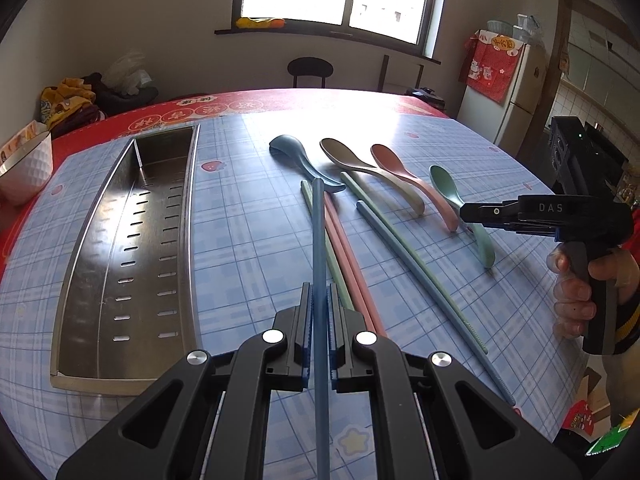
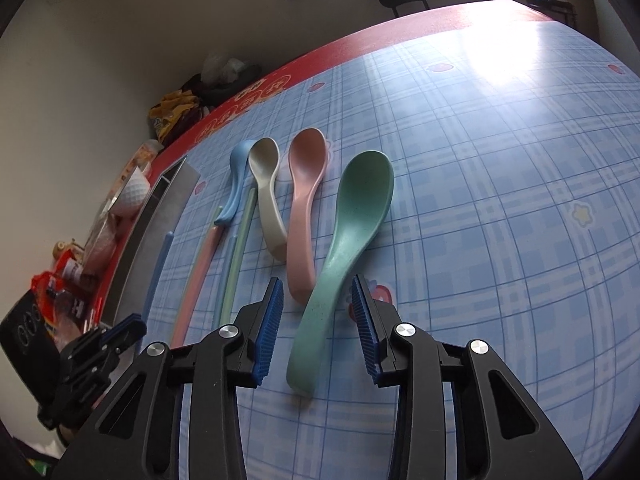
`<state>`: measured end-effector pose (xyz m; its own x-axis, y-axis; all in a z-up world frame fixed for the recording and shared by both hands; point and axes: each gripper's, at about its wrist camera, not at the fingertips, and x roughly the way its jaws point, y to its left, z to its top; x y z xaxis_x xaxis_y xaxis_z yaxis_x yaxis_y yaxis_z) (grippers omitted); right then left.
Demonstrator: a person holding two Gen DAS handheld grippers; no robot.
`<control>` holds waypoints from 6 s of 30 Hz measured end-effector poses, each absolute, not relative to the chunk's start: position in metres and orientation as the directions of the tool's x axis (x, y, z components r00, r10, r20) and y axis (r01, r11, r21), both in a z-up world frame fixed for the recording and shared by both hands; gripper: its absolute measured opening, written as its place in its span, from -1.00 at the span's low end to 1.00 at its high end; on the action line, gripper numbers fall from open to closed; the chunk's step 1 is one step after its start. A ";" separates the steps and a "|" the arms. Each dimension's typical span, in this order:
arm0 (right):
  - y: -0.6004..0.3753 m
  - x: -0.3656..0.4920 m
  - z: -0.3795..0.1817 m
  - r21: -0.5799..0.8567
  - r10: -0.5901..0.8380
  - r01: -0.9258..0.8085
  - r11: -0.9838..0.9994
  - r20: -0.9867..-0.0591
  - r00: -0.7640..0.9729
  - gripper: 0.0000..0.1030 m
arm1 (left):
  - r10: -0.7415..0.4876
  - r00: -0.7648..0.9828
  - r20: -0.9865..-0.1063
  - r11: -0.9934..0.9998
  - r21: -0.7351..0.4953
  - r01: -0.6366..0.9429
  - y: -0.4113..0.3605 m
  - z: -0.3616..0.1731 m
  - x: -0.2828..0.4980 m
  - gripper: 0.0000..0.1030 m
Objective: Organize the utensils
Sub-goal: 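Close the right gripper on the green spoon handle and lift it, then carry the blue chopstick over the steel basket and open the left gripper, then lower the green spoon into the steel basket and open the right gripper, then grasp the green chopstick with the left gripper while the right gripper approaches the pink spoon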
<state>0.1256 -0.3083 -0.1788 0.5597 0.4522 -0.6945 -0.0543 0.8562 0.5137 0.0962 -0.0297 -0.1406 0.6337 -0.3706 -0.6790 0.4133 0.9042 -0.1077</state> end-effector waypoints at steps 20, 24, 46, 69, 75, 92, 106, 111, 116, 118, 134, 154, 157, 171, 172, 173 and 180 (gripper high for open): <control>-0.289 0.141 -0.183 0.452 0.348 0.019 0.892 -0.711 0.611 -0.86 | -0.393 0.635 -0.665 0.898 -0.129 0.420 -0.025 -0.139 0.093 -0.87; -0.294 0.130 -0.175 0.448 0.312 0.028 0.894 -0.665 0.679 -0.86 | -0.394 0.632 -0.668 0.899 -0.135 0.417 -0.024 -0.139 0.094 -0.87; -0.311 0.115 -0.169 0.511 0.363 -0.022 0.860 -0.579 0.730 -0.86 | -0.367 0.633 -0.681 0.929 -0.308 0.207 0.060 -0.071 0.172 -0.87; -0.316 0.110 -0.168 0.518 0.362 -0.015 0.855 -0.576 0.733 -0.86 | -0.310 0.455 -0.835 0.950 -0.284 0.126 0.049 -0.123 0.255 -0.86; -0.312 0.112 -0.169 0.502 0.350 -0.008 0.865 -0.592 0.726 -0.86 | -0.293 0.546 -0.785 0.955 -0.218 0.198 0.052 -0.099 0.230 -0.68; -0.284 0.134 -0.153 0.437 0.300 0.035 0.899 -0.670 0.679 -0.86 | -0.058 0.815 -0.577 0.995 0.032 0.093 0.110 -0.100 0.163 0.78; -0.126 0.218 -0.127 0.601 0.574 -0.125 0.789 -0.650 0.498 -0.86 | -0.166 0.813 -0.558 0.980 -0.184 0.074 0.152 -0.112 0.170 0.88; -0.066 0.253 -0.139 0.607 0.577 -0.078 0.791 -0.698 0.425 -0.86 | -0.160 0.813 -0.560 0.980 -0.190 0.062 0.153 -0.113 0.169 0.88; -0.032 0.269 -0.148 0.574 0.549 -0.051 0.817 -0.748 0.373 -0.86 | -0.166 0.808 -0.565 0.975 -0.215 0.049 0.158 -0.114 0.171 0.88; -0.024 0.272 -0.152 0.555 0.531 -0.043 0.831 -0.766 0.364 -0.87 | -0.167 0.804 -0.571 0.974 -0.223 0.043 0.160 -0.116 0.172 0.88; -0.018 0.267 -0.139 0.421 0.440 -0.141 0.896 -0.797 0.413 -0.82 | -0.145 0.809 -0.570 0.978 -0.204 0.031 0.160 -0.117 0.174 0.88; -0.201 0.155 -0.122 0.227 0.283 -0.177 0.958 -0.635 0.719 -0.82 | -0.019 0.857 -0.516 0.996 0.062 0.060 0.078 -0.063 0.140 0.87; -0.216 0.149 -0.130 0.243 0.280 -0.156 0.957 -0.643 0.713 -0.82 | -0.033 0.860 -0.510 0.991 0.093 0.094 0.056 -0.056 0.135 0.87; -0.249 0.130 -0.146 0.217 0.252 -0.144 0.965 -0.632 0.733 -0.82 | -0.142 0.819 -0.557 0.963 0.114 0.244 -0.021 -0.055 0.124 0.13; -0.251 0.128 -0.147 0.218 0.252 -0.144 0.965 -0.630 0.735 -0.82 | -0.177 0.800 -0.574 0.961 0.075 0.266 -0.020 -0.058 0.124 -0.01; -0.253 0.127 -0.147 0.219 0.253 -0.144 0.965 -0.627 0.737 -0.82 | -0.214 0.775 -0.594 0.957 0.031 0.289 -0.020 -0.061 0.125 -0.27; -0.259 0.122 -0.154 0.236 0.266 -0.148 0.960 -0.619 0.739 -0.82 | -0.277 0.638 -0.718 0.925 -0.019 0.380 -0.044 -0.098 0.129 -0.66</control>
<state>0.1224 -0.2594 -0.1540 0.7394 0.2659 -0.6185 -0.1476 0.9604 0.2365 0.1290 -0.0441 -0.0981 0.6381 -0.2769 -0.7184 0.3798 0.9249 -0.0192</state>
